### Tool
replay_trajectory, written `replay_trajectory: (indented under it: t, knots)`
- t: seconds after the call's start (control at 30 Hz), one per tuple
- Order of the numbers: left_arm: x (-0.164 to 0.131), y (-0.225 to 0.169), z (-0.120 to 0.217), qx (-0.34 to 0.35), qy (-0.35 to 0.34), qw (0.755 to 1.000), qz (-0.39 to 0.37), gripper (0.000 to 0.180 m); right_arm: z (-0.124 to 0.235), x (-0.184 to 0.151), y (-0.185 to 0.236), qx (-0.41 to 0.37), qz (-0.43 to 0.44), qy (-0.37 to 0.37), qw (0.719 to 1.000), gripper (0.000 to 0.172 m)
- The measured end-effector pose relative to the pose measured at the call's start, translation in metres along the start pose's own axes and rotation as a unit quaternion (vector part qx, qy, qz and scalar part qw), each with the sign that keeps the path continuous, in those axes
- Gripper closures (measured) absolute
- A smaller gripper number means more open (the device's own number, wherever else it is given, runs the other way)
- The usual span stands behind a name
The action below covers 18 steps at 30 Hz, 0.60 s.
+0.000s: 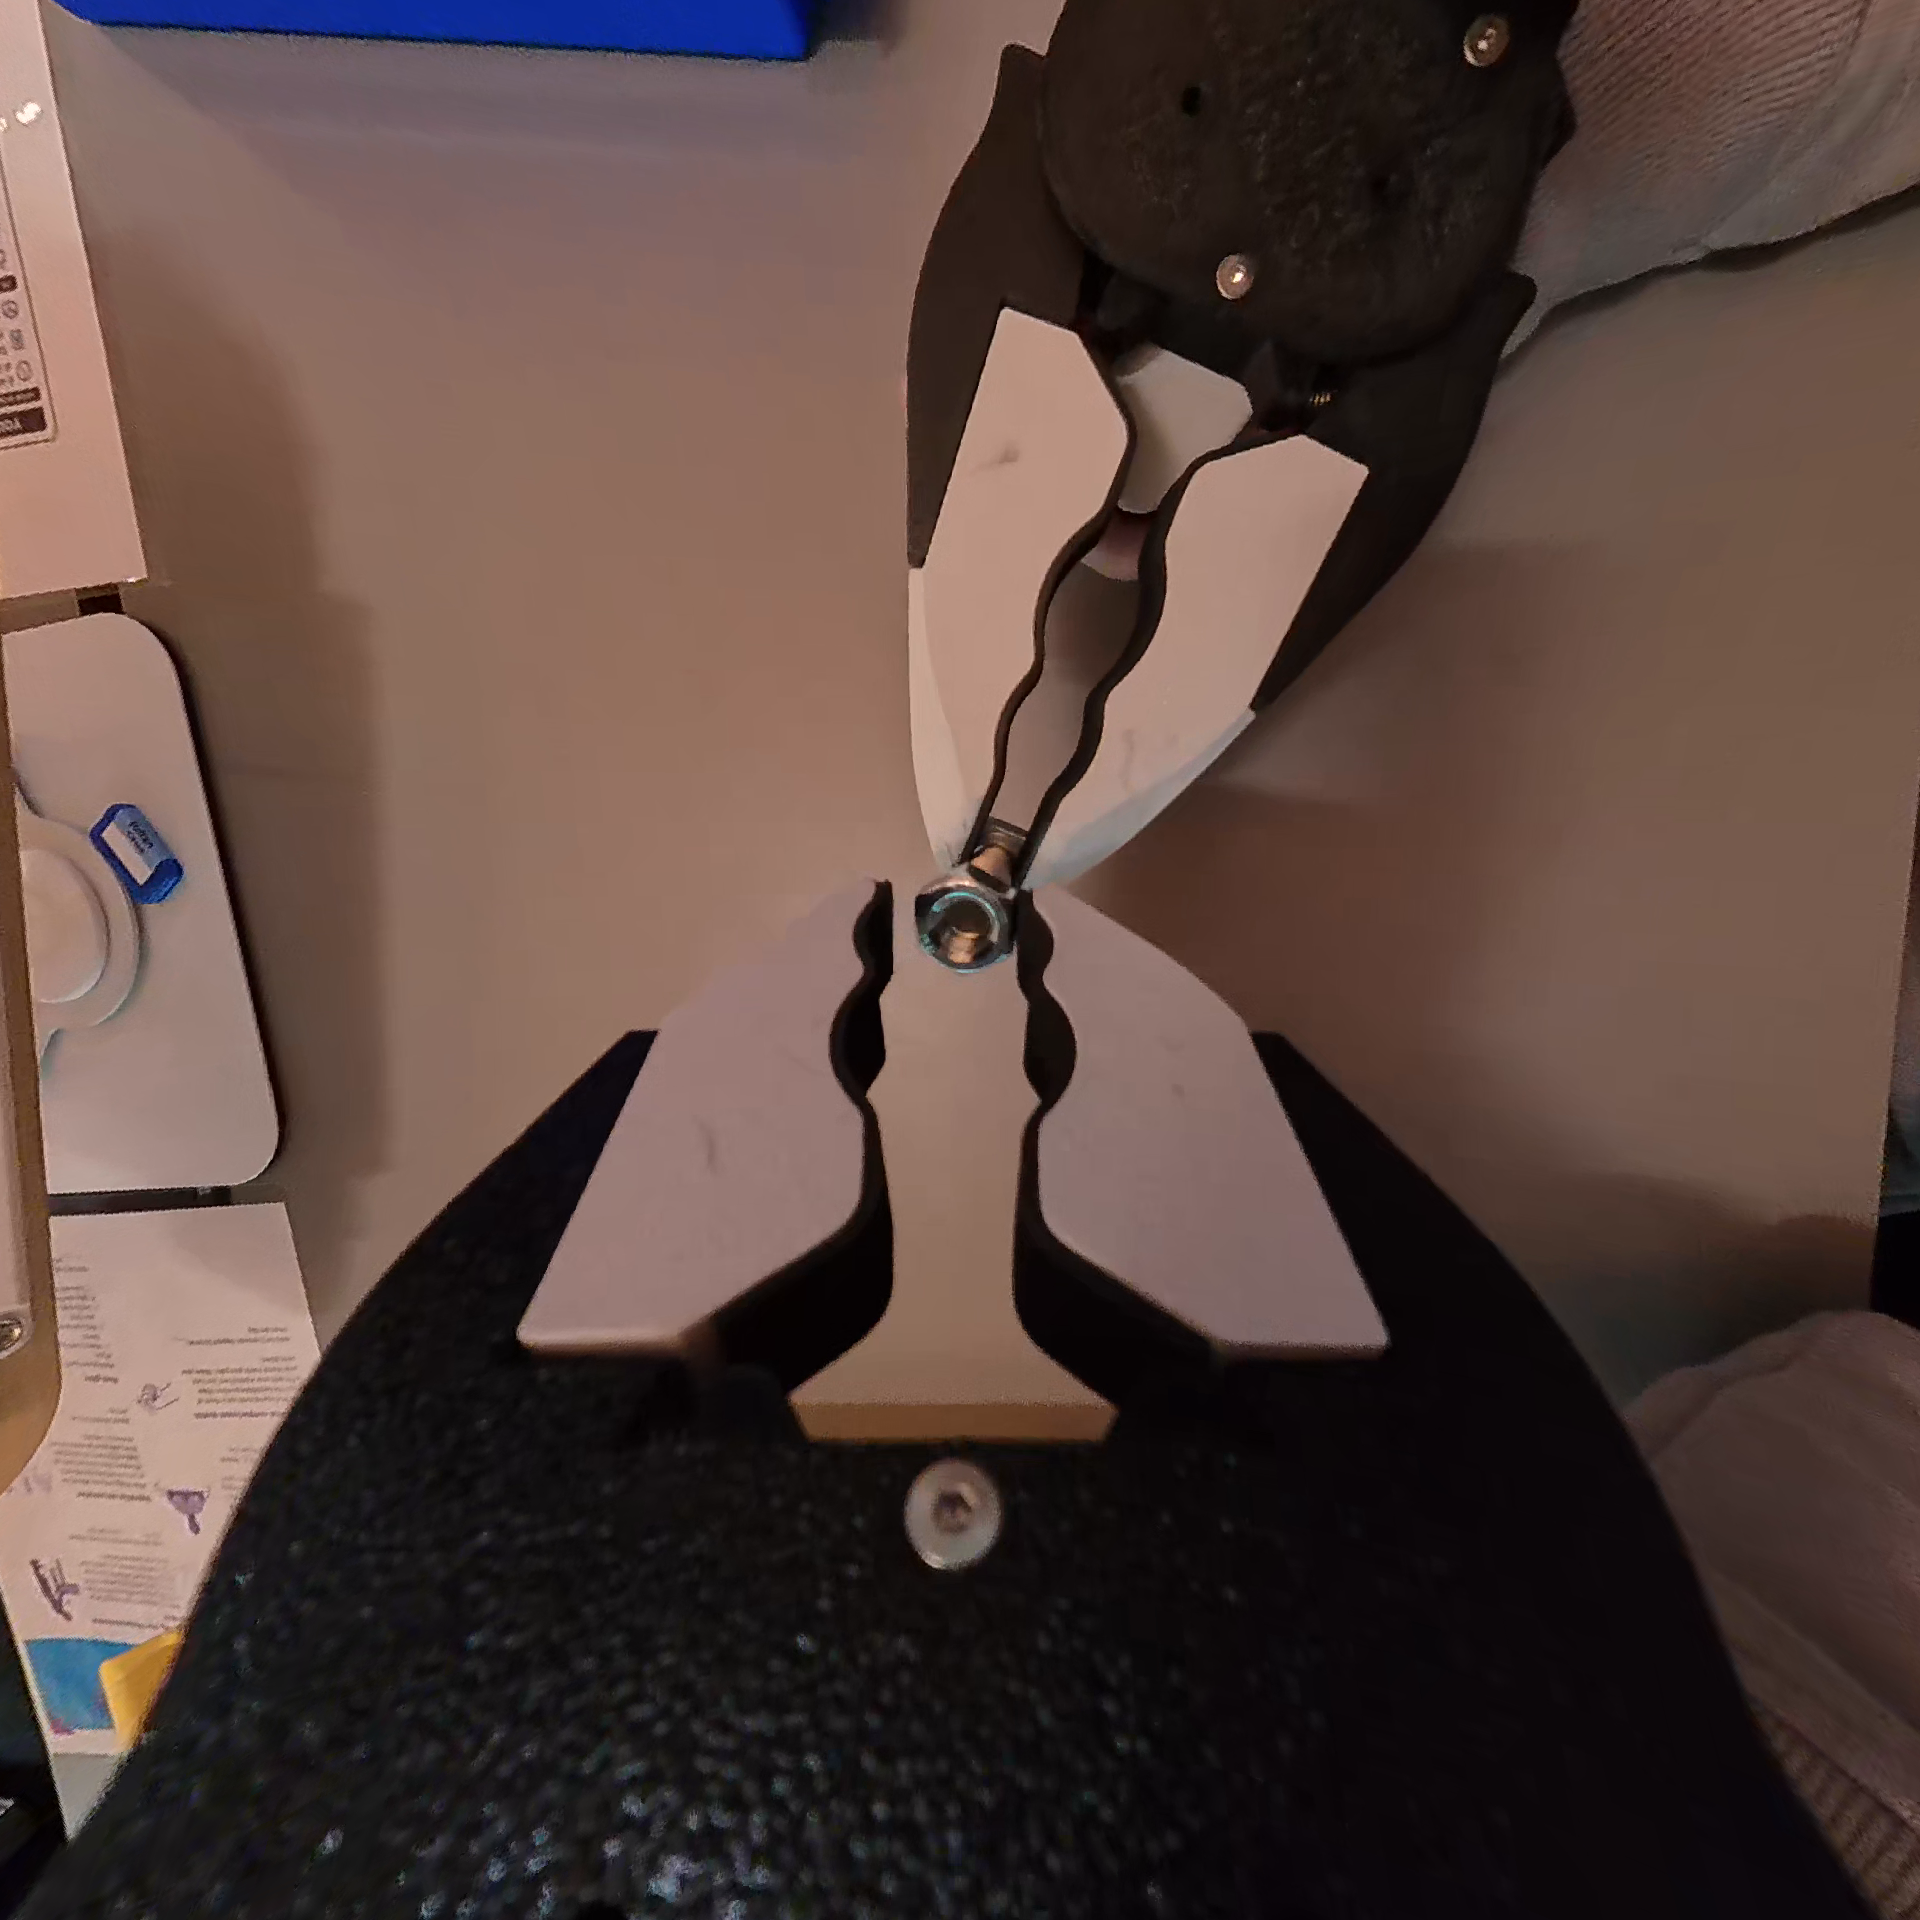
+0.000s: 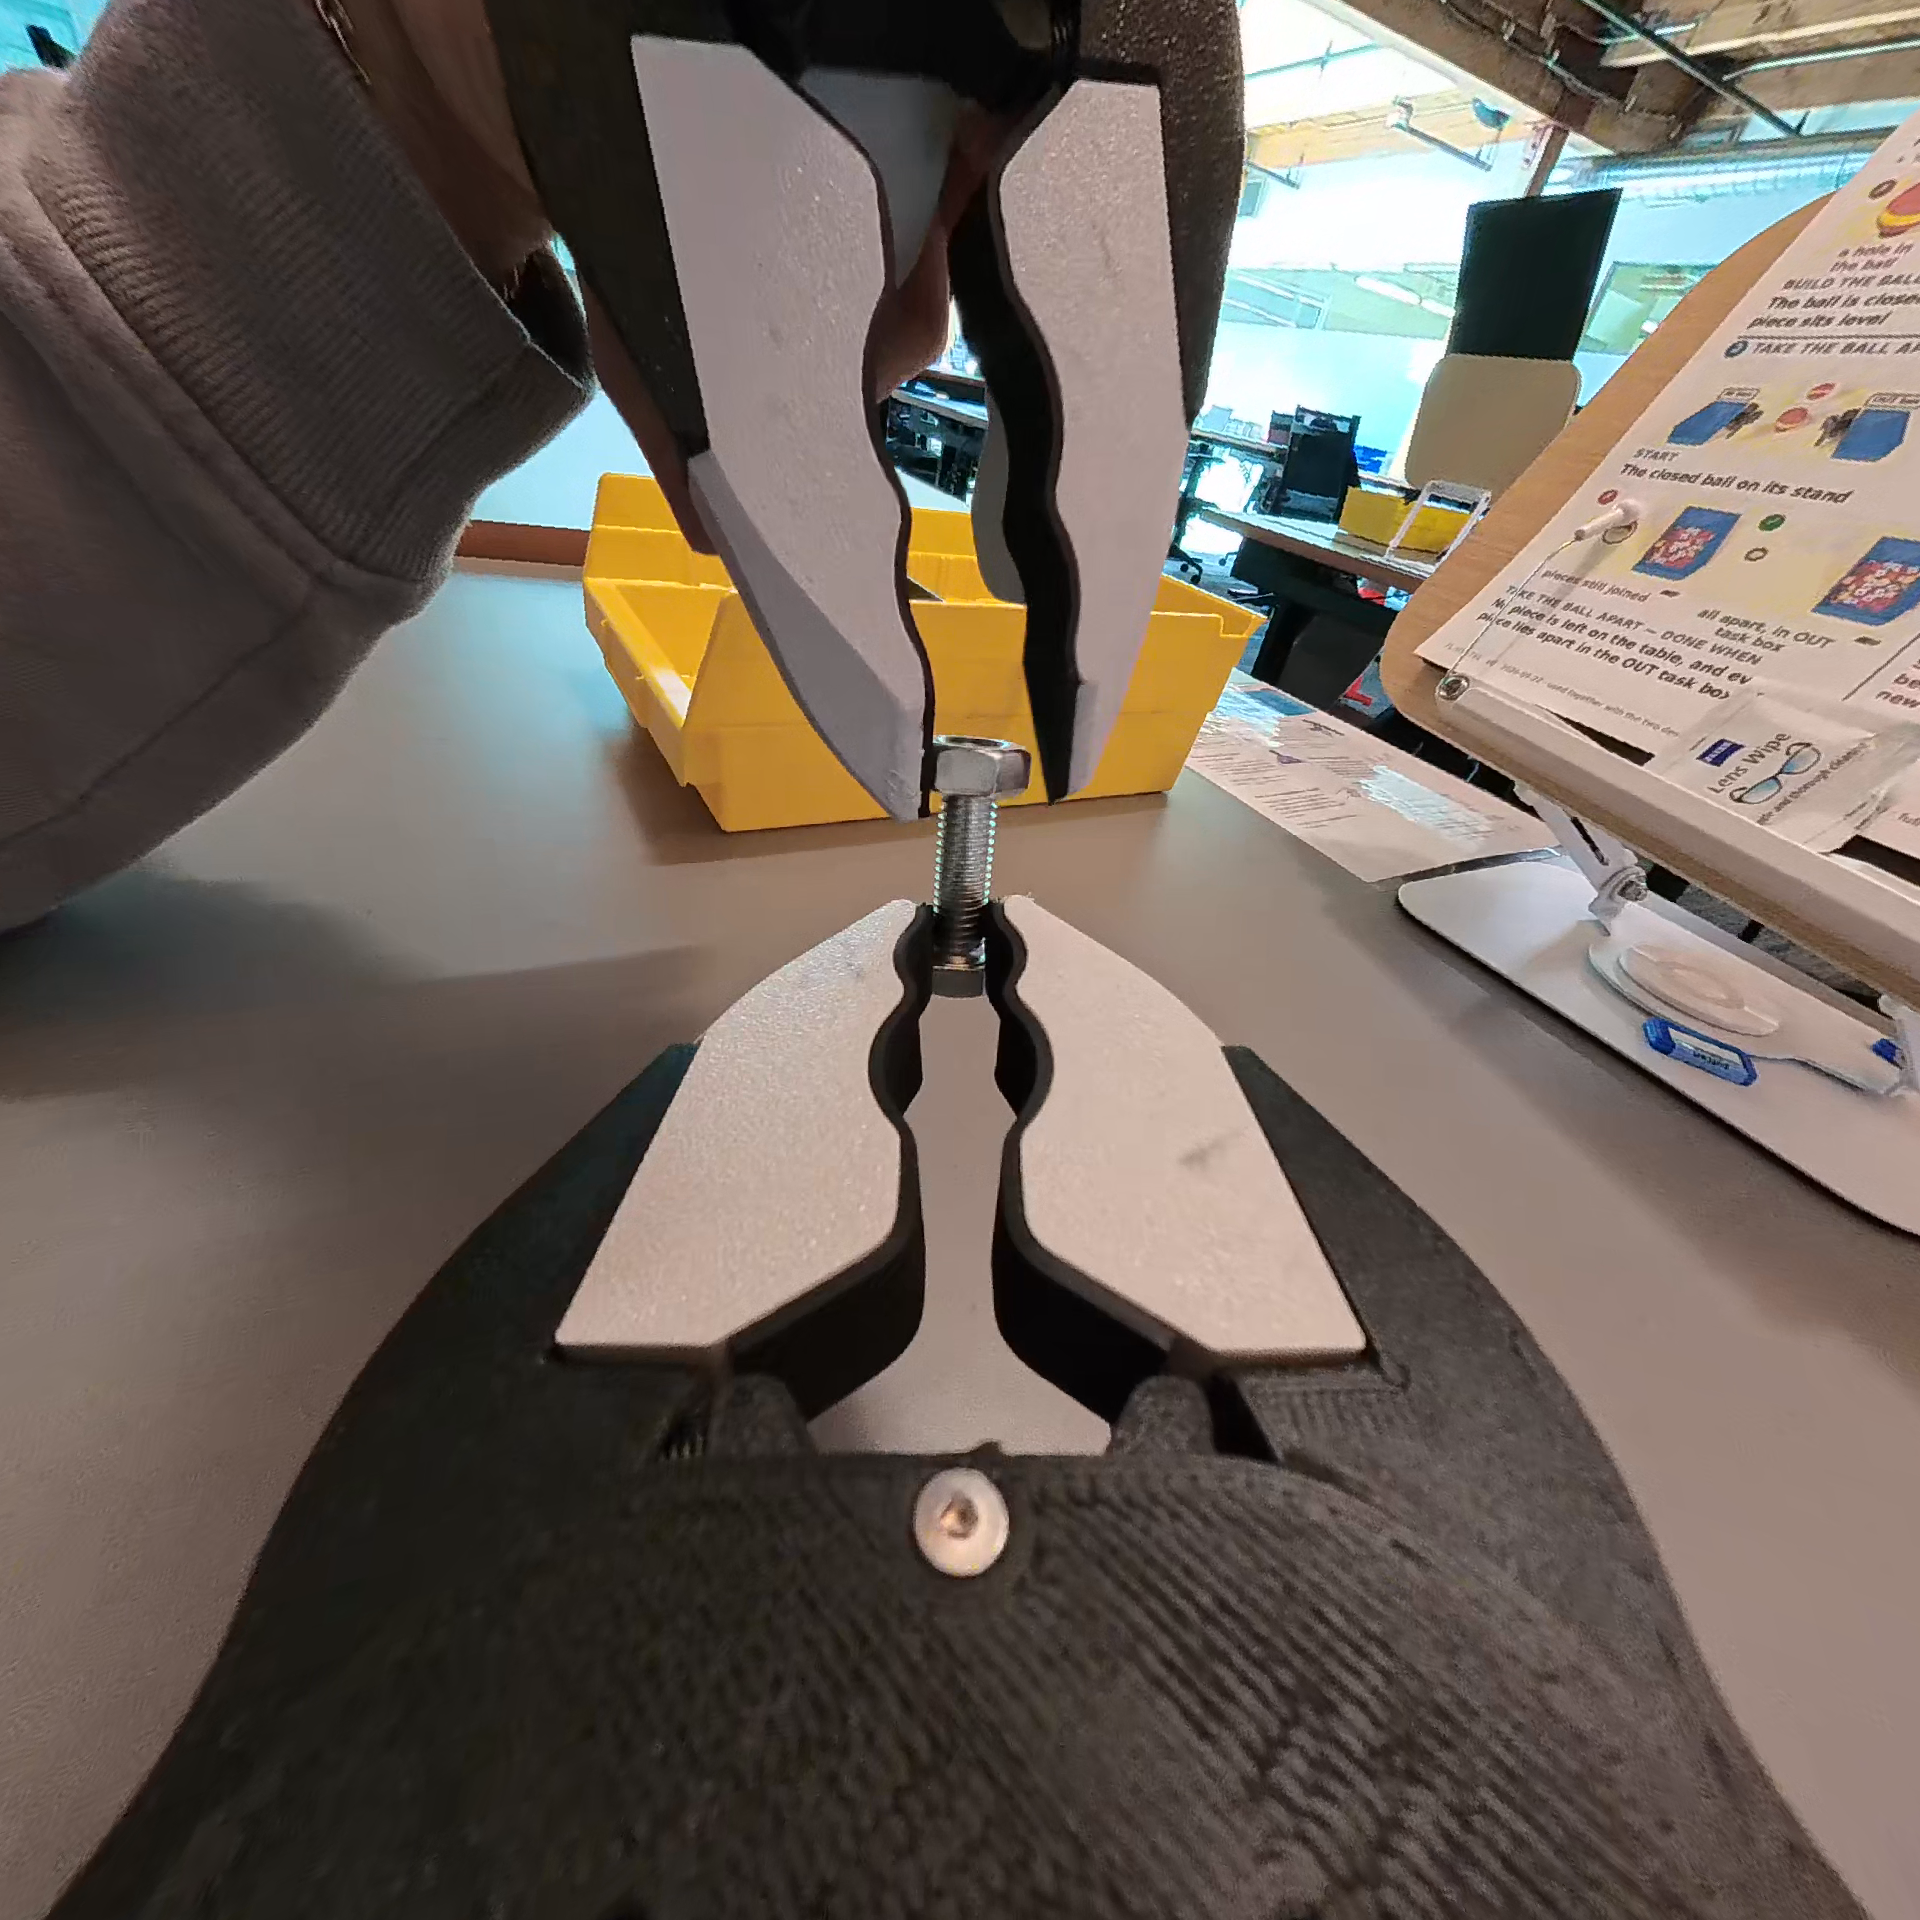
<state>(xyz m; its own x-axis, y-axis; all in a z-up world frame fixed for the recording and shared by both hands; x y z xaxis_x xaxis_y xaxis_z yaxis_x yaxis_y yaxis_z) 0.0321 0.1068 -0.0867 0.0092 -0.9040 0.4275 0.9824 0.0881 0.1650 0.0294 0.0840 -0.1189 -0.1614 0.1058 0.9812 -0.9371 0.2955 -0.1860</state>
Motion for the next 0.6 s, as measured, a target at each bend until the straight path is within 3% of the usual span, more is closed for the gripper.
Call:
replay_trajectory:
  t: [0.33, 0.47, 0.6]
  knots:
    - [0.013, -0.001, 0.013, -0.003, -0.067, 0.998, -0.001, 0.153, 0.002, 0.007, 0.0, 0.015, -0.044, -0.038, 0.998, 0.163]
    - [0.032, 0.01, 0.044, 0.027, -0.191, 0.981, 0.03, 0.151, 0.009, 0.017, -0.009, 0.015, -0.095, -0.083, 0.992, 0.163]
    - [0.043, 0.036, 0.072, 0.056, -0.337, 0.931, 0.13, 0.152, 0.018, 0.024, -0.02, 0.002, -0.123, -0.118, 0.985, 0.163]
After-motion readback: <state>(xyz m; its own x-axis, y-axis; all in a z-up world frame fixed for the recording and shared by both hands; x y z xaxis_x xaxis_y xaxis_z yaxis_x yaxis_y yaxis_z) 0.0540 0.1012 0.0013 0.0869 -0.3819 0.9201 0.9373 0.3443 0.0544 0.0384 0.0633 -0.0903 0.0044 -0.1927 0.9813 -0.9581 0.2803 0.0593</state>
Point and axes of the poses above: each gripper's, where its closed fingertips meet, z back along the fingers, x out of its top, y = z × x across the jaws, the point moved 2 cm from there along z, back along the fingers, and after that the axes turned 1 degree about z, right-handed, at the moved point
